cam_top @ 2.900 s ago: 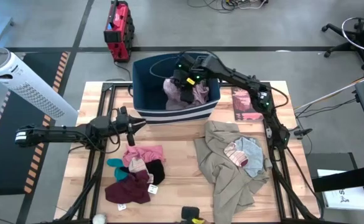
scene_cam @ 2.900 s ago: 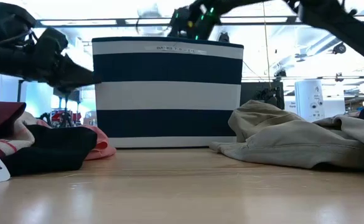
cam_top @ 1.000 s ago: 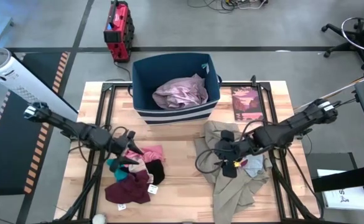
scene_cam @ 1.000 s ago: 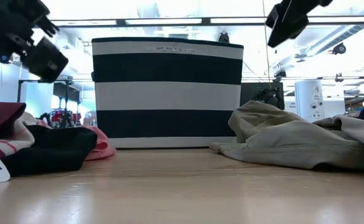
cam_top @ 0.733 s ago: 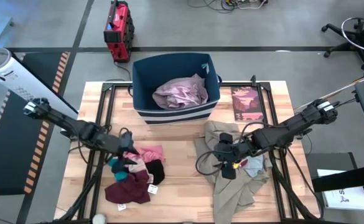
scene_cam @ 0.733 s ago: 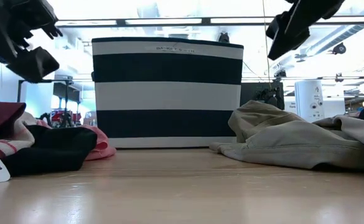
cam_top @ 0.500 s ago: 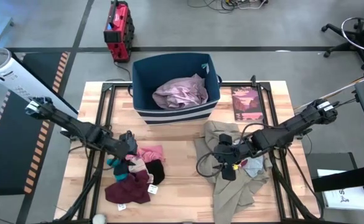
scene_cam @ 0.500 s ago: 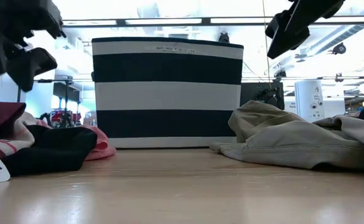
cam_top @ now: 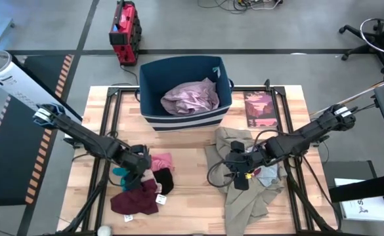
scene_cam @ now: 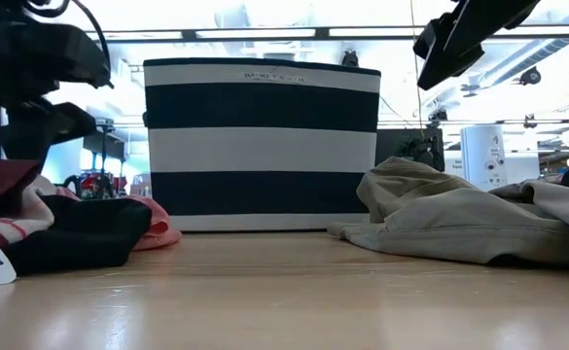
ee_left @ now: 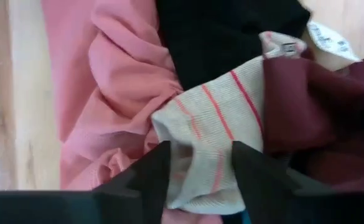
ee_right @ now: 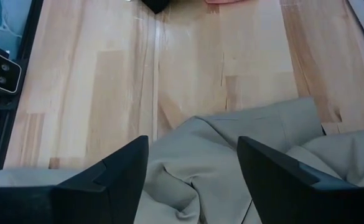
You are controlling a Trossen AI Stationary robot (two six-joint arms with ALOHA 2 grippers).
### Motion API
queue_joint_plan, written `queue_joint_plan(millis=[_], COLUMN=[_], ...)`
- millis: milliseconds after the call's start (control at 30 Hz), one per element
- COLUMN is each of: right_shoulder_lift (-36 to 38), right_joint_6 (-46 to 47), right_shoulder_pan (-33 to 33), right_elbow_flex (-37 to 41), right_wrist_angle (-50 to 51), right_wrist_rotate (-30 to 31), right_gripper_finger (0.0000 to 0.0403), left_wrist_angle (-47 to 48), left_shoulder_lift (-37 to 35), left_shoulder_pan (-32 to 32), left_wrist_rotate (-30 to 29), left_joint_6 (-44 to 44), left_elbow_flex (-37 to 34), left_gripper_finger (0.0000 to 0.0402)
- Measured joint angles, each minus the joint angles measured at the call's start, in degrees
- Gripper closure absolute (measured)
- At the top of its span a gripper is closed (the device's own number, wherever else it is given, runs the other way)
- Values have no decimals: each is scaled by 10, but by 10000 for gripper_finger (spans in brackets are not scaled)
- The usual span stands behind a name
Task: Sort clothes
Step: Put the pink sock into the blue laundry bin
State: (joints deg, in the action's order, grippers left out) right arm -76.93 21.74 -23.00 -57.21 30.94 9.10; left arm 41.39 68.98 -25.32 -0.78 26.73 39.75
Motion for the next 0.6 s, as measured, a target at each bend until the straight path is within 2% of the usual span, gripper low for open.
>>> queue_joint_plan(millis=[133, 200, 400, 600], right_shoulder_lift=[0, 0, 0, 0], right_joint_6=[0, 0, -1, -2], right_shoulder_pan=[0, 0, 0, 0], right_elbow_flex=[0, 0, 0, 0], right_wrist_angle=[0, 0, 0, 0], right_wrist_rotate=[0, 0, 0, 0], right_gripper_finger=[181, 184, 190, 187], left_wrist_angle=[0, 2, 0, 0], left_shoulder_lift=[12, 13, -7, -24], left_shoulder_pan=[-1, -1, -4, -3], left_wrist_rotate=[6, 23, 33, -48], left_joint_6=[-7, -7, -7, -7], left_elbow_flex=[0, 5, 66, 157], left_gripper_finger=[365, 390, 399, 400])
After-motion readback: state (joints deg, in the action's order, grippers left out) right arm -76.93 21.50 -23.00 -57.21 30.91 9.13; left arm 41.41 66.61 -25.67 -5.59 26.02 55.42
